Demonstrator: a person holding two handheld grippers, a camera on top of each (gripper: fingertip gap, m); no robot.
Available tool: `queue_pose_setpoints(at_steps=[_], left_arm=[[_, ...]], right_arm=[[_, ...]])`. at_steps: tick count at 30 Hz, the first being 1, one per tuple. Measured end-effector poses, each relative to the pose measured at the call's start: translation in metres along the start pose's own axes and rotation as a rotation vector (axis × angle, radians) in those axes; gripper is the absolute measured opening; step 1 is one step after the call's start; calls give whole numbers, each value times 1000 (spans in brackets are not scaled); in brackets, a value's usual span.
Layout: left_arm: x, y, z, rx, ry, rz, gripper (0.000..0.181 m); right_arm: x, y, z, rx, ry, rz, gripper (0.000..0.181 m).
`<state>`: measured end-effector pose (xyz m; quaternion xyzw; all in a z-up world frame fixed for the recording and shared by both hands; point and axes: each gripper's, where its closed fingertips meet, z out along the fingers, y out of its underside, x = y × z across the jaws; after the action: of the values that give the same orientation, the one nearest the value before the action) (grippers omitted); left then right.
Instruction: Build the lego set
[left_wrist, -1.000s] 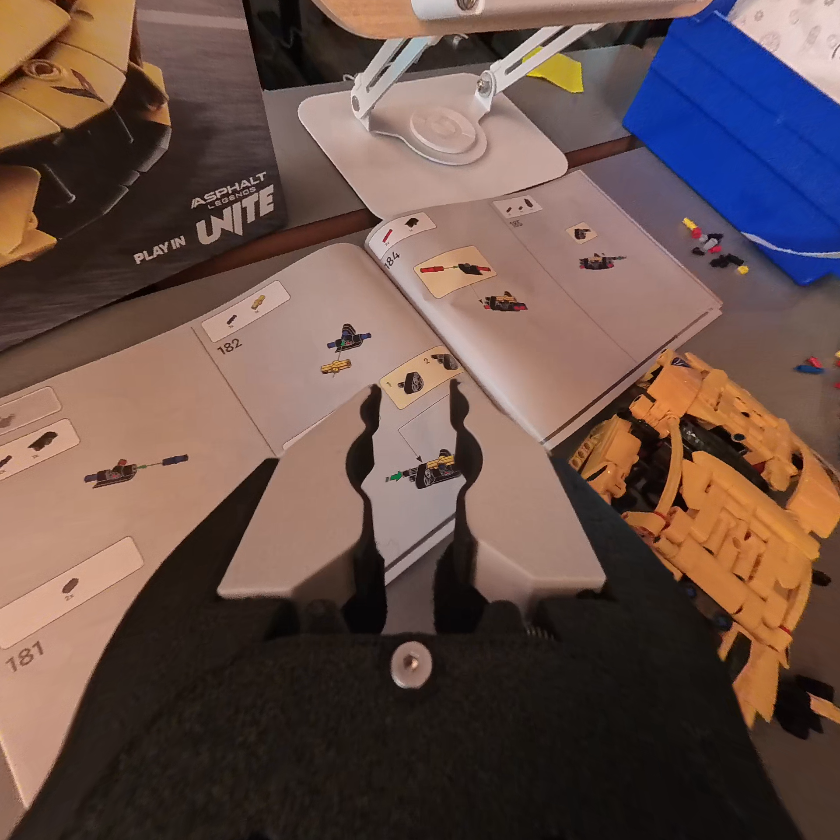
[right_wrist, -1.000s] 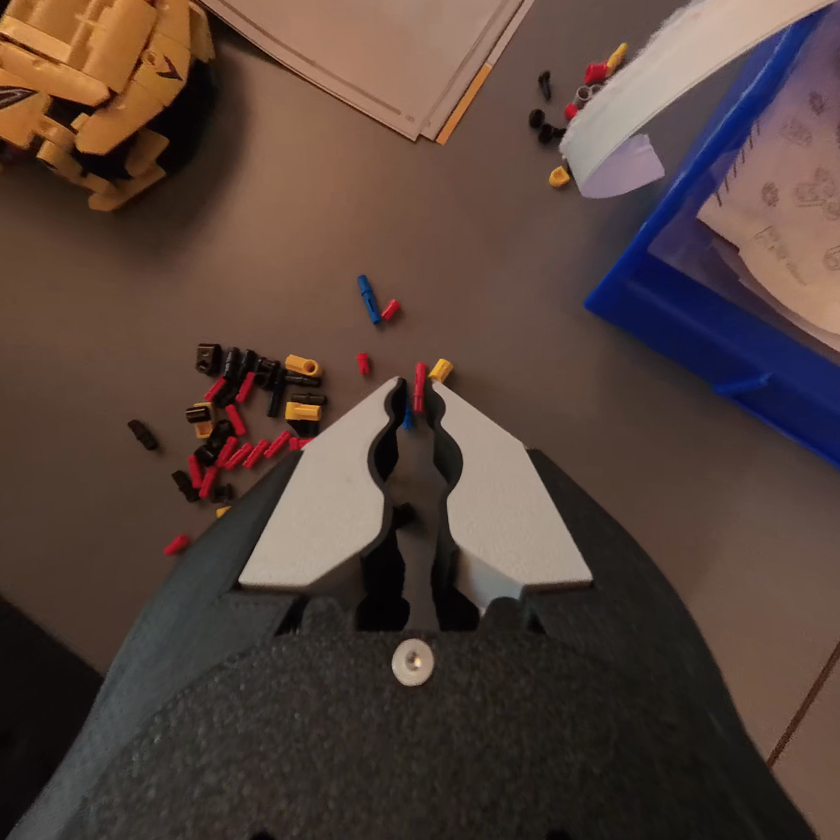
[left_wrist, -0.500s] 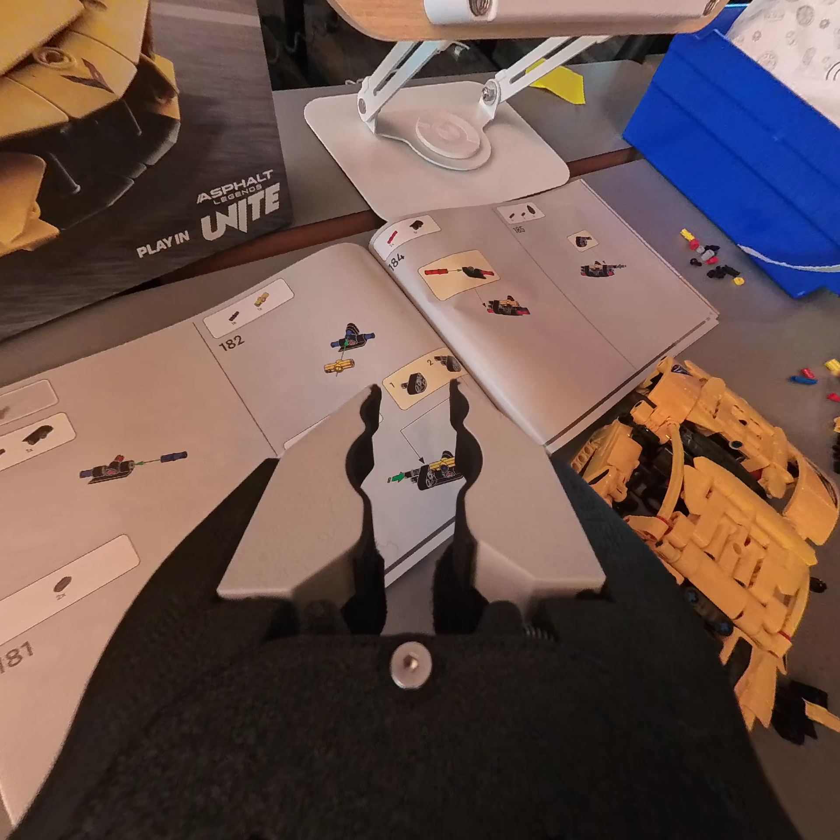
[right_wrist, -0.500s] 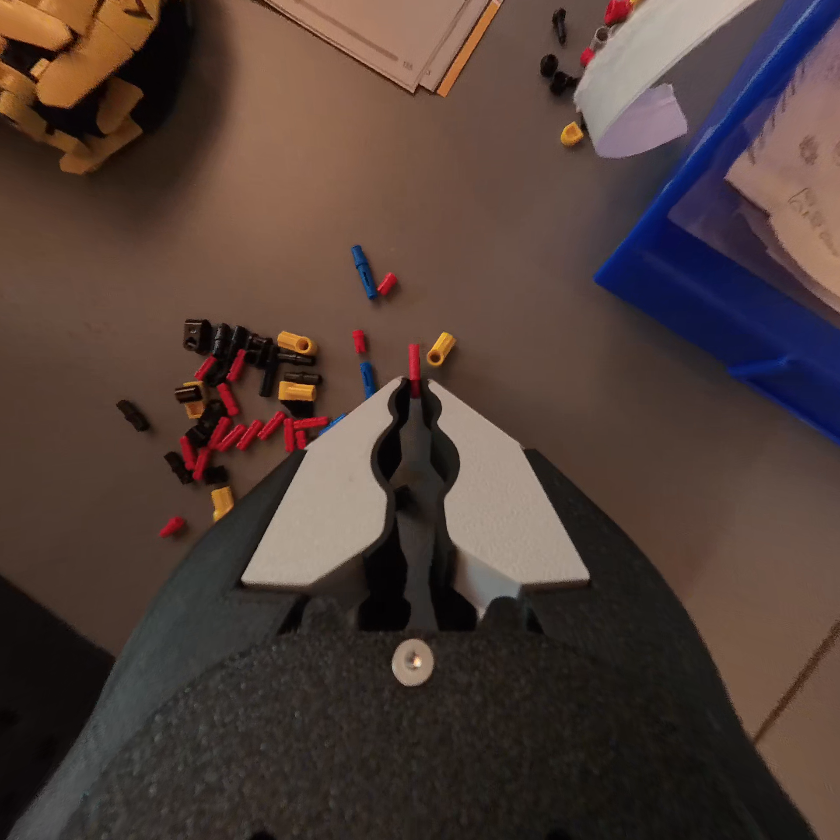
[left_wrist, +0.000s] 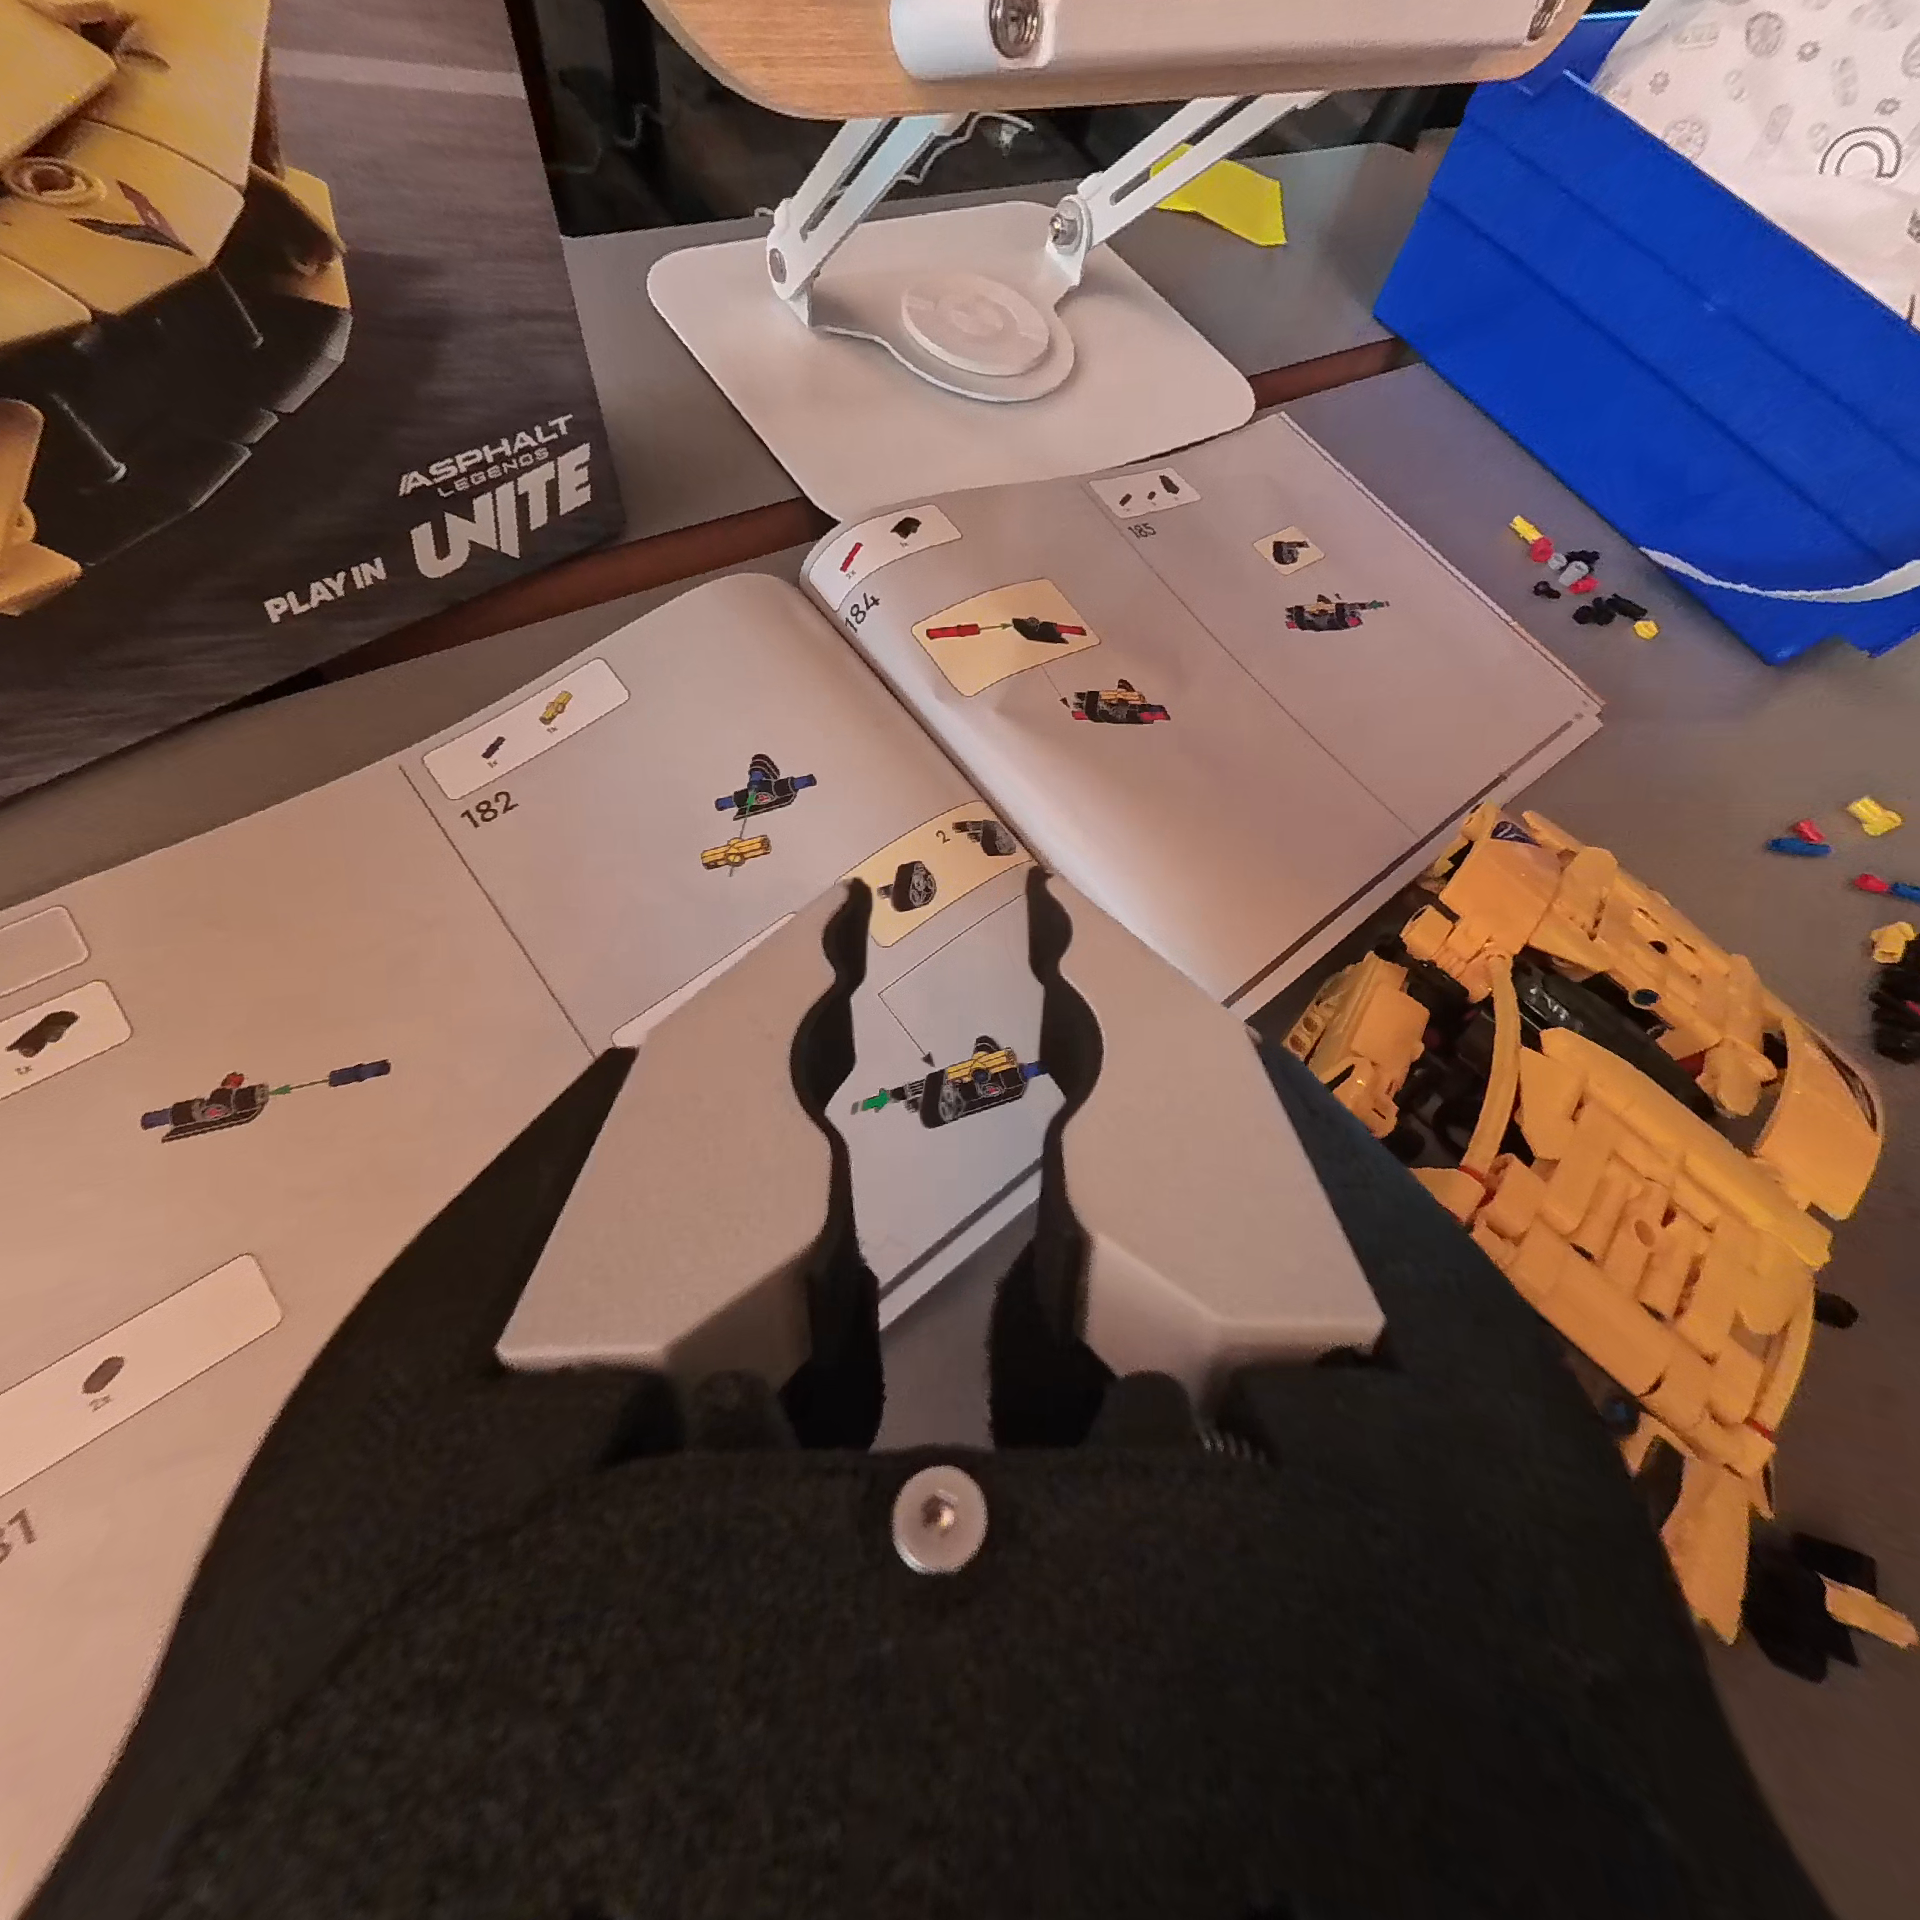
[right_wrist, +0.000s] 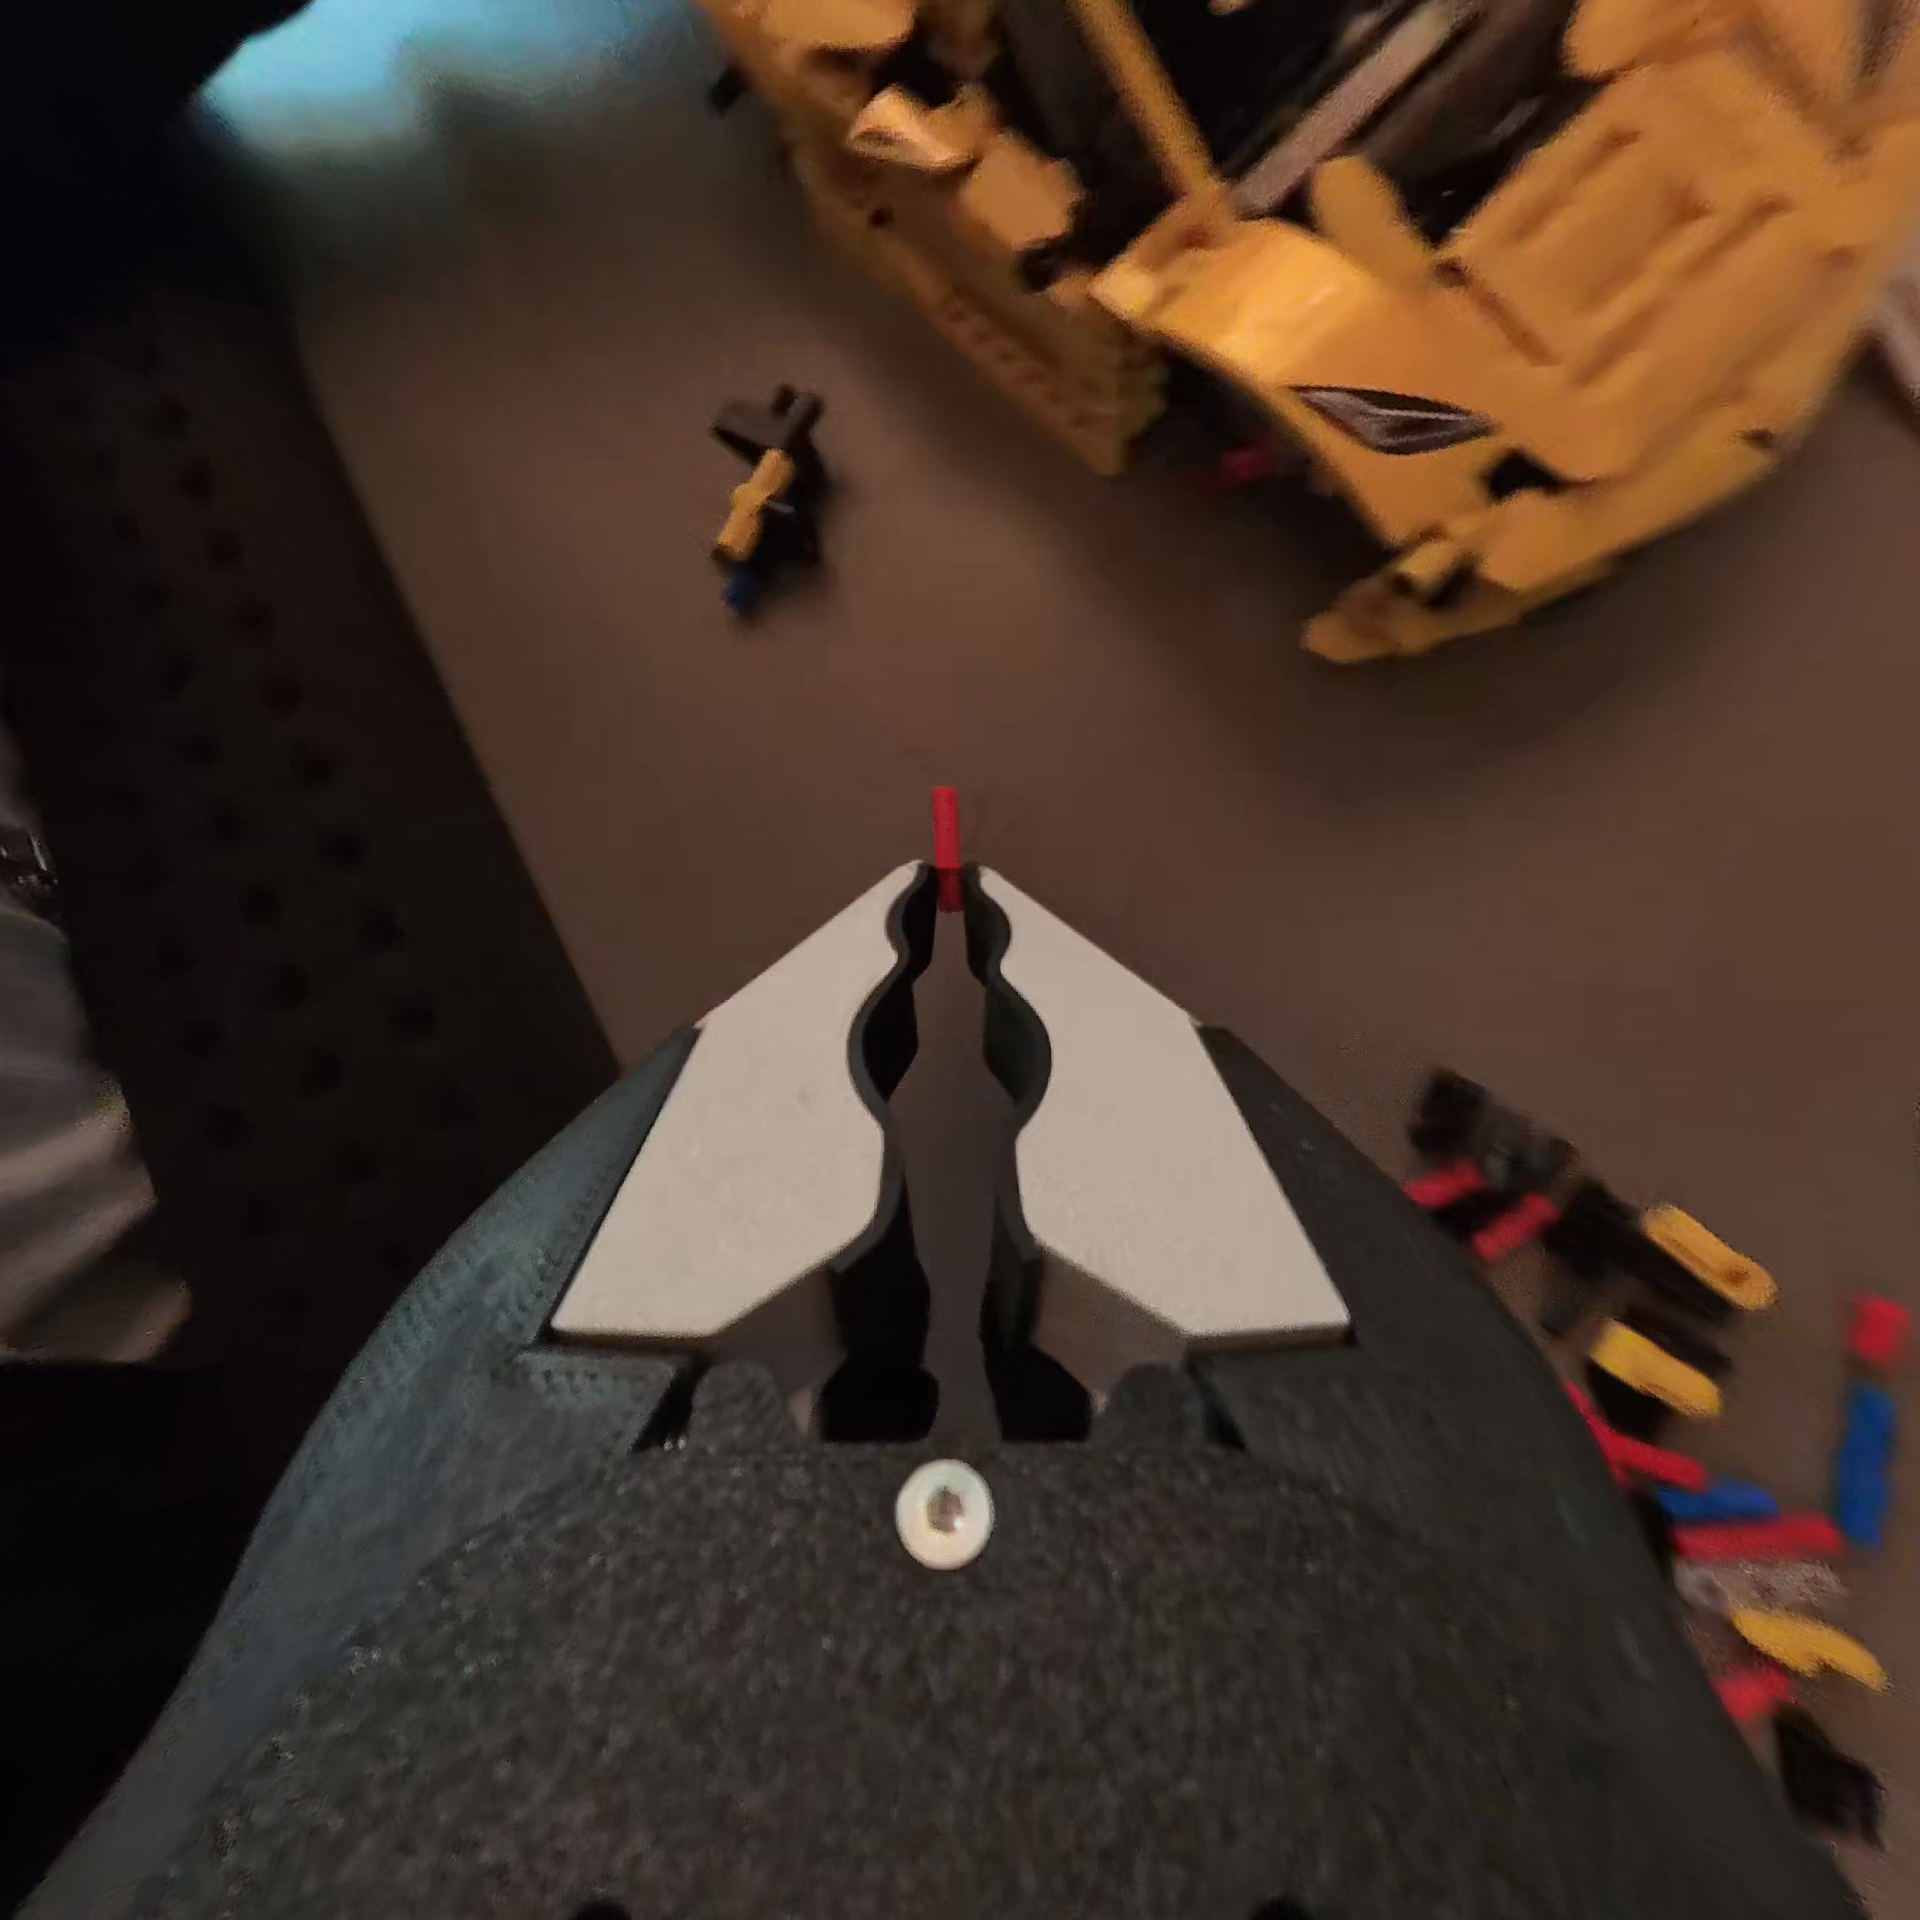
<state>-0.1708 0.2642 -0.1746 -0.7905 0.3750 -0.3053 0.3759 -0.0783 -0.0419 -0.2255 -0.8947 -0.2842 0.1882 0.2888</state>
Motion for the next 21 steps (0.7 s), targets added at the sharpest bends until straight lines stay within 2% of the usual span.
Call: queue_pose_setpoints(at_steps=[6, 9, 14, 16, 18, 21], left_arm=[[4, -1, -1, 5, 17, 0, 30], [5, -2, -2, 8, 17, 0, 30], [7, -3, -3, 13, 22, 2, 30], [7, -3, -3, 10, 20, 6, 30], [7, -2, -3, 8, 18, 8, 31], [8, -2, -2, 6, 20, 9, 30]], right_arm=[[-33, -2, 24, -53, -58, -105, 4], [-34, 4, 32, -90, -30, -121, 5], [-33, 1, 32, -54, 0, -97, 9], [-26, 4, 20, -40, 27, -69, 13], [-7, 8, -4, 16, 92, -9, 14], [45, 35, -52, 42, 277, 132, 9]])
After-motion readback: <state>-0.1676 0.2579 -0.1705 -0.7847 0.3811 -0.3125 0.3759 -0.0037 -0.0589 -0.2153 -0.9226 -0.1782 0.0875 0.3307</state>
